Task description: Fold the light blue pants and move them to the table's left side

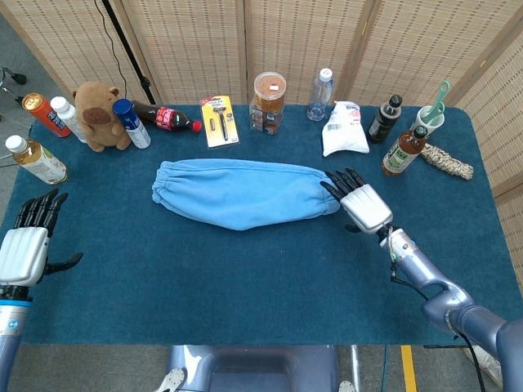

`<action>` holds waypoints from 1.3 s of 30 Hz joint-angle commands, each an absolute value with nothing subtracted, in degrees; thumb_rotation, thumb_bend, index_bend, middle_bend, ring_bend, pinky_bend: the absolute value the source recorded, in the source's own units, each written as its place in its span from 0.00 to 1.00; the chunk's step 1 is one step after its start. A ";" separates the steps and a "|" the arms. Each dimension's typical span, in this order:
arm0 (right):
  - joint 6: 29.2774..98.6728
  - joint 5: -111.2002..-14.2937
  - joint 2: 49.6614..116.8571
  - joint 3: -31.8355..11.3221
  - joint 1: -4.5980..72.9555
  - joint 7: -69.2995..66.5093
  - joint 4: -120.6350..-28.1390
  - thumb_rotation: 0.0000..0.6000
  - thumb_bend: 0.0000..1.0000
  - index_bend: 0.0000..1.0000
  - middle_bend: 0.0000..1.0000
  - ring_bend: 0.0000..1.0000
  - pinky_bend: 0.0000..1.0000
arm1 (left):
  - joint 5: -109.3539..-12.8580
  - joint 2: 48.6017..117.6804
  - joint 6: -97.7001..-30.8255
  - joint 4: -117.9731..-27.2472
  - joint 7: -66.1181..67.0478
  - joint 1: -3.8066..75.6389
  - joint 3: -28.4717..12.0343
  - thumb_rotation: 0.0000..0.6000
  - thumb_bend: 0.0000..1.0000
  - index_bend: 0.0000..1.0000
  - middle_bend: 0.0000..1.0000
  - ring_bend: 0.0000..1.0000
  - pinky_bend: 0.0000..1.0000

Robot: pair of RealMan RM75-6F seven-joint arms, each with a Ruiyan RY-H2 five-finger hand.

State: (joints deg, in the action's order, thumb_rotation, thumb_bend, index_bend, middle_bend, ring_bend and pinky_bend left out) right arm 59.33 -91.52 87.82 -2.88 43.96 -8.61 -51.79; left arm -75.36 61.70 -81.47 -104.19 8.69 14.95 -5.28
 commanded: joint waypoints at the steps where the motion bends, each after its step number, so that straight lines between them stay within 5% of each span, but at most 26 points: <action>1: 57.94 -91.18 89.74 -3.19 45.04 -8.55 -49.64 1.00 0.00 0.00 0.00 0.00 0.04 | -75.91 61.81 -82.31 -104.34 9.45 14.30 -5.03 1.00 0.14 0.00 0.00 0.00 0.00; 21: 54.04 -90.17 99.82 -3.52 48.80 -9.32 -35.17 1.00 0.01 0.12 0.00 0.00 0.13 | -76.25 61.36 -82.79 -104.36 9.75 12.85 -5.39 1.00 0.14 0.00 0.00 0.00 0.00; 25: 55.06 -90.45 102.13 -3.55 49.34 -10.29 -32.26 1.00 0.19 0.25 0.01 0.00 0.22 | -76.18 61.37 -82.58 -104.23 9.59 12.74 -5.50 1.00 0.14 0.00 0.00 0.00 0.00; 28: 55.22 -90.81 103.57 -3.24 49.77 -11.40 -30.14 1.00 0.35 0.36 0.11 0.05 0.30 | -76.12 61.35 -82.43 -104.23 9.47 12.70 -5.63 1.00 0.14 0.00 0.00 0.00 0.00; 34: 57.71 -91.49 106.50 -2.80 49.88 -16.07 -26.14 1.00 0.76 0.57 0.40 0.33 0.50 | -75.91 61.33 -82.21 -104.01 9.06 12.57 -5.92 1.00 0.14 0.00 0.00 0.00 0.00; 39: 60.73 -92.11 108.27 -2.39 49.57 -19.34 -22.60 1.00 0.84 0.59 0.46 0.40 0.56 | -75.86 61.35 -81.95 -103.80 8.92 12.51 -6.03 1.00 0.14 0.00 0.00 0.00 0.00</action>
State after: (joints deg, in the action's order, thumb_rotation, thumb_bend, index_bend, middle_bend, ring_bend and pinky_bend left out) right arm 59.91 -91.77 107.48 -2.66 49.71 -18.34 -23.82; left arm -75.86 61.35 -81.96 -103.80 8.92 12.52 -6.02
